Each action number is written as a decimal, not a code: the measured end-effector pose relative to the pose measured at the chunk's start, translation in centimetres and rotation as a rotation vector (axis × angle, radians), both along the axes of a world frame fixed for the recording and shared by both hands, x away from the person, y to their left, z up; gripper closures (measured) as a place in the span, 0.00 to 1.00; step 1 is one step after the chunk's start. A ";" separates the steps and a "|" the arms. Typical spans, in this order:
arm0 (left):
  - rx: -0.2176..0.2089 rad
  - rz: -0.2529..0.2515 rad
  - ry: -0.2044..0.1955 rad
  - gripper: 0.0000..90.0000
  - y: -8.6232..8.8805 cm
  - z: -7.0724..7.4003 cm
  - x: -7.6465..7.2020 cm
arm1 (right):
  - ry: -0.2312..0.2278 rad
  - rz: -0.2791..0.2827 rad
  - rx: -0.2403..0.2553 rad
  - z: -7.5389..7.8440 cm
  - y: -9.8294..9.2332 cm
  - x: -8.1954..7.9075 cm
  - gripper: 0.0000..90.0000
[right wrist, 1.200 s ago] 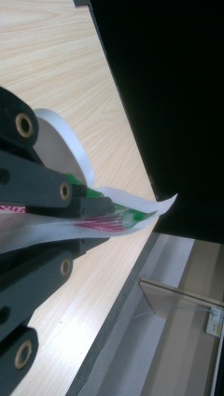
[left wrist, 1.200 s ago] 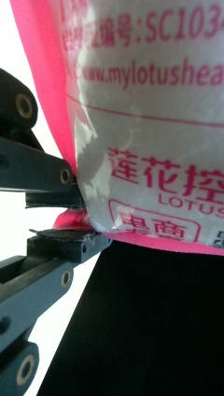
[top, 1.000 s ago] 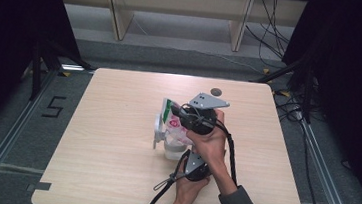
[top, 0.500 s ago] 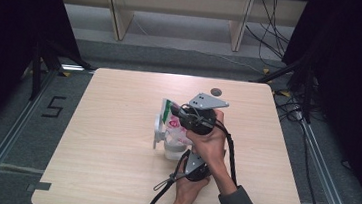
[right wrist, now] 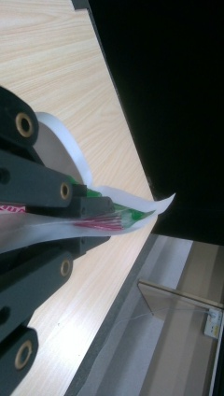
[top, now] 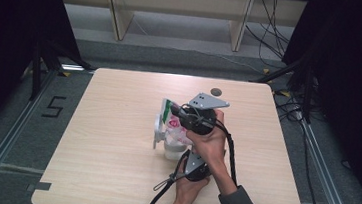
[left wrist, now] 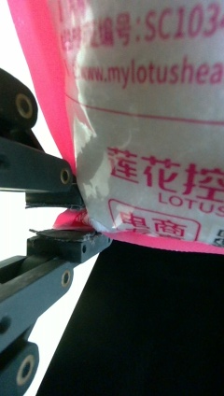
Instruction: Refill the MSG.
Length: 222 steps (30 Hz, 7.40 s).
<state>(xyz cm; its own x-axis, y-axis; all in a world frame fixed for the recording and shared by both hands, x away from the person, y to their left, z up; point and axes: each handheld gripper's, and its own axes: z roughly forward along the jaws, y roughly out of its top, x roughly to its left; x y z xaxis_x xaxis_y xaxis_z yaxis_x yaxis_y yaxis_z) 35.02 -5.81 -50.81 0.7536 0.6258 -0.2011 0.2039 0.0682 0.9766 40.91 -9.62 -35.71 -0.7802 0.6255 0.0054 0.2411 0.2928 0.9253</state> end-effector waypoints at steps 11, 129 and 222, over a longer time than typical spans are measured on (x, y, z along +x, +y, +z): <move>-0.004 0.002 -0.001 0.88 0.0 0.0 0.0 | -0.003 0.001 0.000 0.0 0.1 -0.1 0.97; -0.003 0.002 0.013 0.87 0.2 -0.1 0.2 | -0.004 0.007 -0.012 -0.3 0.5 0.0 0.97; 0.148 0.083 0.000 0.63 3.3 -0.7 -2.2 | 0.036 0.060 0.349 0.8 -10.6 -1.7 1.00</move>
